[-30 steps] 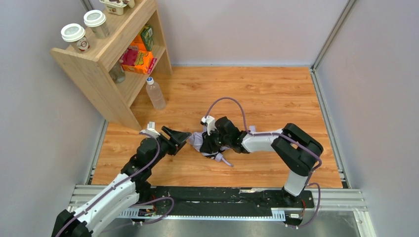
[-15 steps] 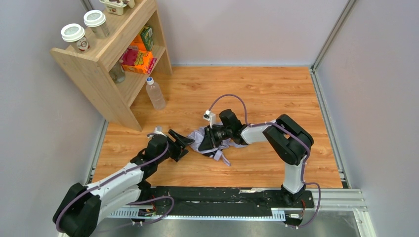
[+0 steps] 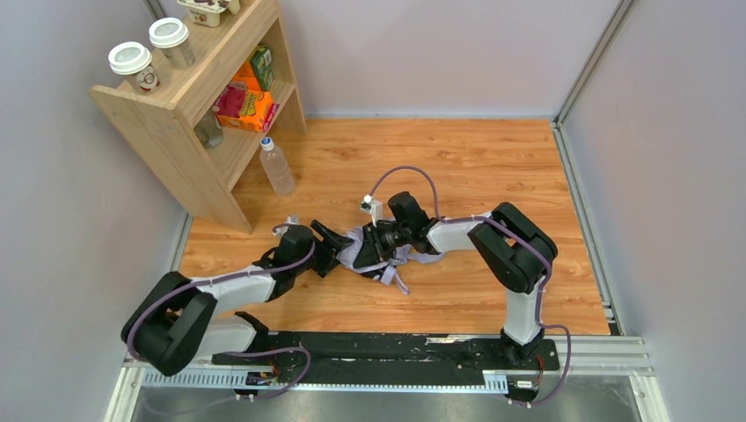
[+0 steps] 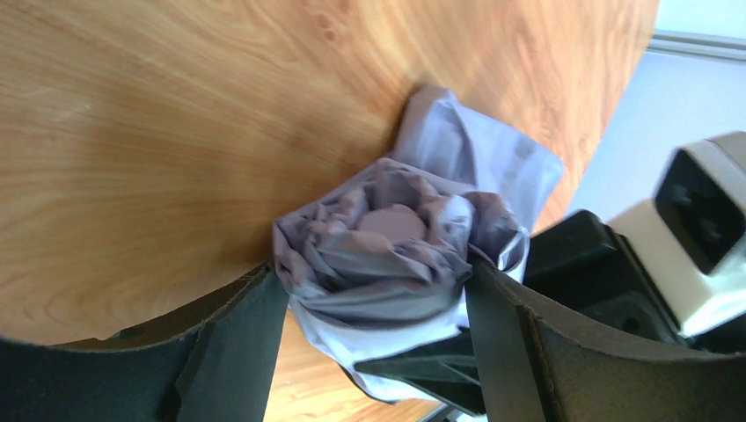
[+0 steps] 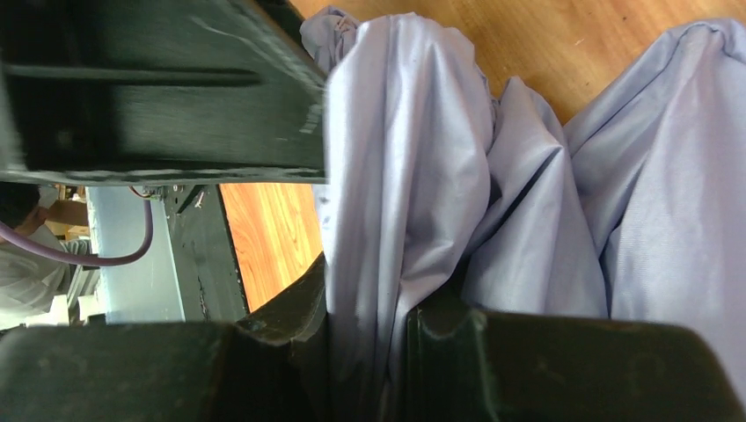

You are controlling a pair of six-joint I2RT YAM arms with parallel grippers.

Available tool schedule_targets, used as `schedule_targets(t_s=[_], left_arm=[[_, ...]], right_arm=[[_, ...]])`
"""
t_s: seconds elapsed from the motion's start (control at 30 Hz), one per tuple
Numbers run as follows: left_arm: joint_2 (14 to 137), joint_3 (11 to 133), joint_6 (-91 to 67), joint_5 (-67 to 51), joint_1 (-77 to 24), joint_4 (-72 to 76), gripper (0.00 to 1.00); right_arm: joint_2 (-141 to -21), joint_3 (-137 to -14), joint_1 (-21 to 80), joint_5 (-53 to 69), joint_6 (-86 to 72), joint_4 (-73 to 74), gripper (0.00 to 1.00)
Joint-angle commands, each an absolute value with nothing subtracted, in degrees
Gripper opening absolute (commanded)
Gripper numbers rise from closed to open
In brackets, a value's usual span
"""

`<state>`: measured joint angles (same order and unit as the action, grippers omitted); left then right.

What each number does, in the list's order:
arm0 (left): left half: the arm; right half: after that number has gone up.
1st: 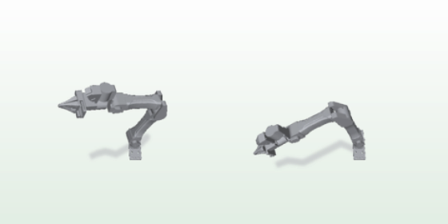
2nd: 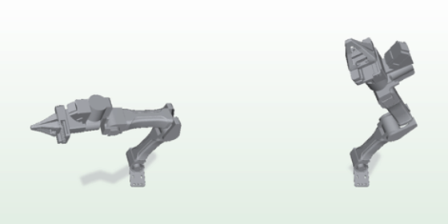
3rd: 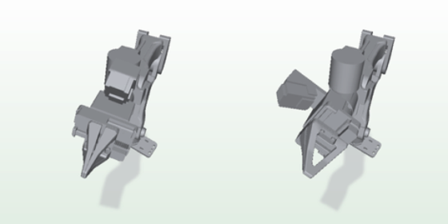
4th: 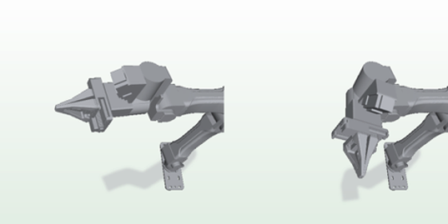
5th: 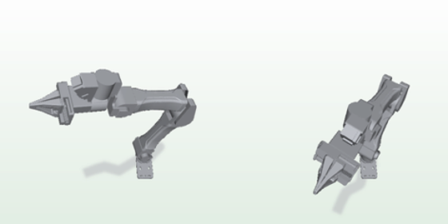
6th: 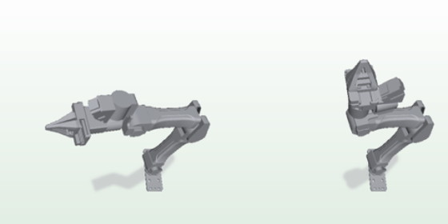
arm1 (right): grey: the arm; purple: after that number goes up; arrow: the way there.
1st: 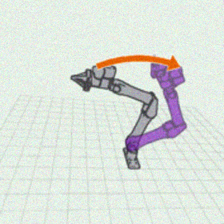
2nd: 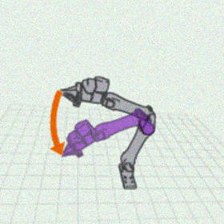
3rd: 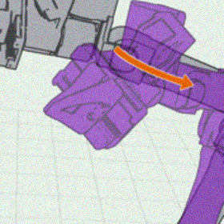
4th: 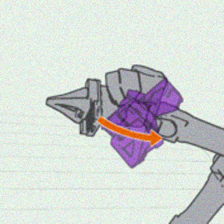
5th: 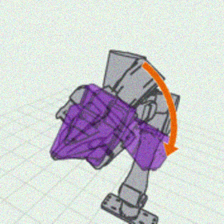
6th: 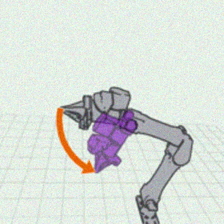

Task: Put away the umbrella

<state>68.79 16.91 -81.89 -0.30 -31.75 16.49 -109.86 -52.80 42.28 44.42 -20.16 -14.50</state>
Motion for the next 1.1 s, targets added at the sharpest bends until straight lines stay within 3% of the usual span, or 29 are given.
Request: schedule_targets(t_s=[0.0,0.07,0.13,0.43,0.5,0.63,0.73,0.83,0.9,1.07], left_arm=[[75.5,14.9,-81.1,1.0,-31.7,25.0,0.79],[79.1,13.2,-81.6,1.4,-32.0,26.5,0.79],[81.2,11.4,-80.9,1.8,-32.1,29.3,0.73],[78.3,10.6,-78.0,1.8,-32.6,24.0,0.01],[76.5,10.6,-78.5,1.2,-32.6,21.1,0.0],[73.5,11.3,-79.5,0.4,-32.8,15.7,0.0],[72.2,11.2,-80.5,0.4,-32.7,14.2,0.0],[72.0,11.0,-81.0,0.4,-32.7,14.1,0.0],[72.2,11.1,-81.4,-0.4,-32.7,14.2,0.0],[72.7,11.2,-82.3,-1.3,-32.9,14.3,0.0]], right_arm=[[-114.3,-51.0,43.6,45.3,-17.2,-0.6,0.0],[-114.2,-51.3,43.7,46.0,-16.2,-0.3,0.0],[-114.1,-51.7,43.9,46.3,-14.9,1.7,0.0],[-110.6,-54.5,46.4,42.5,-12.2,8.3,0.01],[-107.6,-55.0,46.7,39.0,-13.1,10.4,0.1],[-102.0,-58.7,48.5,30.0,-14.3,17.1,0.46],[-98.7,-60.9,50.1,23.3,-14.4,20.6,0.65],[-95.7,-63.1,55.2,8.2,-12.2,24.5,0.88],[-95.2,-64.7,59.8,-2.6,-10.6,26.4,0.94],[-100.4,-66.7,68.5,-26.6,-7.8,27.7,0.96]])
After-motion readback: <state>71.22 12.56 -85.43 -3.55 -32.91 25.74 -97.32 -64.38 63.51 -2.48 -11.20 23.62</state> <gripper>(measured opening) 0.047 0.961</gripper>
